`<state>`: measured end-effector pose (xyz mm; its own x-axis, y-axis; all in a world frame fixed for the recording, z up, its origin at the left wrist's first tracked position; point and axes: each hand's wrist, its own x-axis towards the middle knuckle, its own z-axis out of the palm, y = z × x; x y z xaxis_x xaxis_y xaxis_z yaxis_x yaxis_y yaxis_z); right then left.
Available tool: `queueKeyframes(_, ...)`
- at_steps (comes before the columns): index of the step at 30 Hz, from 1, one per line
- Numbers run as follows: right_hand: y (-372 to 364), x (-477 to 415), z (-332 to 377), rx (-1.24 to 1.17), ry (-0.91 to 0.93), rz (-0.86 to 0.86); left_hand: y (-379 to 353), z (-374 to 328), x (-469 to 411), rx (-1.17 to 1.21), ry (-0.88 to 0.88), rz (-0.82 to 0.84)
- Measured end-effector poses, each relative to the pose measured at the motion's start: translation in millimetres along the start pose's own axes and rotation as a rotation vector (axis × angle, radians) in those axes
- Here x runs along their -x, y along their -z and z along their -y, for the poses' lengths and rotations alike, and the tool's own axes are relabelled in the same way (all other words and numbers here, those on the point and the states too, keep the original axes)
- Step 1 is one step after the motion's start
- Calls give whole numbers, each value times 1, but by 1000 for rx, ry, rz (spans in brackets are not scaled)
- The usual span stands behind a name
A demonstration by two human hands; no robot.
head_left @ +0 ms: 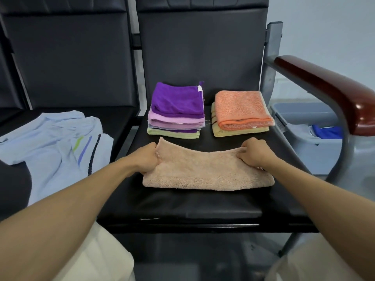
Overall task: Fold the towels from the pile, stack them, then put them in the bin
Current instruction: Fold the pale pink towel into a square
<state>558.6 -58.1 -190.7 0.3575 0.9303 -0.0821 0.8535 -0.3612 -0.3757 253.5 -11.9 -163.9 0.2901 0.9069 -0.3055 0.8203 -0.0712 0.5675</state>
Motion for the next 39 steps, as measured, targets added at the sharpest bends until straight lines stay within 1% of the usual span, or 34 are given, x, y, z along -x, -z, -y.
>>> queueKeyframes(2,0,1,0,-8,-2,-21,-2,1,-3,-84,13,-55)
queueKeyframes(5,3,7,2,-19,9,-60,-5,-3,-4,-193,22,-84)
queueKeyframes(8,11,13,2,13,44,-111,-8,-4,-3,-286,37,-106)
queueKeyframes(10,20,17,-1,73,6,-111,-9,-4,-1,-362,63,-140)
queueKeyframes(13,27,23,-10,195,-78,-32,-8,-3,3,-460,125,-127)
queueKeyframes(15,29,27,-11,182,-122,42,-6,-4,4,-487,148,-67)
queueKeyframes(18,27,33,-2,120,-183,121,-2,-7,4,-453,155,4)
queueKeyframes(20,23,33,6,103,-198,167,1,-7,5,-413,159,-5)
queueKeyframes(22,17,32,14,19,-203,227,7,-5,7,-374,167,-58)
queueKeyframes(24,14,34,20,-206,-207,297,16,-2,9,-304,169,-134)
queueKeyframes(25,14,36,23,-326,-209,338,21,-3,11,-207,165,-154)
queueKeyframes(26,13,39,25,-419,-209,385,27,-4,14,-39,157,-155)
queueKeyframes(27,11,42,26,-480,-205,431,32,-8,18,187,147,-132)
queueKeyframes(29,9,45,28,-575,-188,514,39,-20,30,619,99,-50)
queueKeyframes(30,9,46,29,-633,-181,549,40,-27,36,756,58,-15)
queueKeyframes(31,11,48,30,-696,-173,575,39,-33,39,834,17,9)
queueKeyframes(33,15,51,35,-811,-151,609,32,-49,45,863,-44,46)
queueKeyframes(36,22,57,42,-914,-104,647,9,-70,44,763,-64,66)
queueKeyframes(39,22,61,45,-934,-72,689,-19,-84,35,650,-63,97)
